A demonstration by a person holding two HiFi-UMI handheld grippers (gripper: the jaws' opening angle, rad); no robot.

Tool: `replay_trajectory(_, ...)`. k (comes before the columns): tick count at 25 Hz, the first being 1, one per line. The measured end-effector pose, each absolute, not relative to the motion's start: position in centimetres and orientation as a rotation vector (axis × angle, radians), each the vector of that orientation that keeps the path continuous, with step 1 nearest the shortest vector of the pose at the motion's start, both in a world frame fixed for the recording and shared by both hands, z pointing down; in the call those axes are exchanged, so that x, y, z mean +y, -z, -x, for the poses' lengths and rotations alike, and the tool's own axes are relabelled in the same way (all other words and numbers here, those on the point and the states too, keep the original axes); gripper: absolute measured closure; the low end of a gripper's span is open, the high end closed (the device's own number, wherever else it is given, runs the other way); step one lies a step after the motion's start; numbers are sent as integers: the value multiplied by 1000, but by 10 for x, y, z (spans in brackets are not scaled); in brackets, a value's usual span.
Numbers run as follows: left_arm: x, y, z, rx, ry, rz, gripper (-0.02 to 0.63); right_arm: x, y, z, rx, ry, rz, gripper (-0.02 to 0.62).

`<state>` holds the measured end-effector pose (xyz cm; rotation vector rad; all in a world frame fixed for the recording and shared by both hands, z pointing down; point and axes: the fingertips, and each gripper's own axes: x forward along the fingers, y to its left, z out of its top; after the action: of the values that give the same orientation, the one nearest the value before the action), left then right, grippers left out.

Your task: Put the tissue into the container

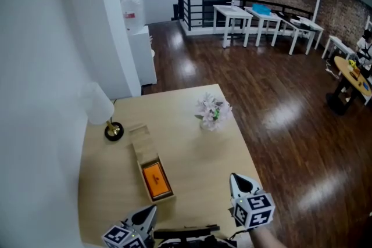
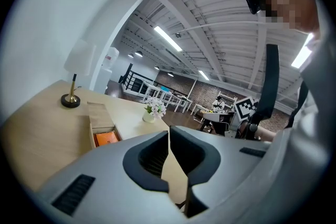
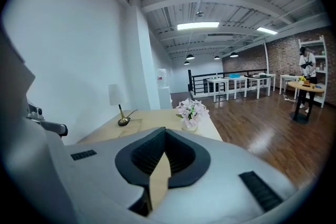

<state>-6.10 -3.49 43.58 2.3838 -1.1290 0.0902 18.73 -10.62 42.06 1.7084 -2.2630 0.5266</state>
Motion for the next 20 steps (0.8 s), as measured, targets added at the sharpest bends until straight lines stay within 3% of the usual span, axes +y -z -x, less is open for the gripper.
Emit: replay_trajectory(20,-27,-435,46,-1069,-121,-2389,603,-104,-422,-175,-2285,-465,-1631,595)
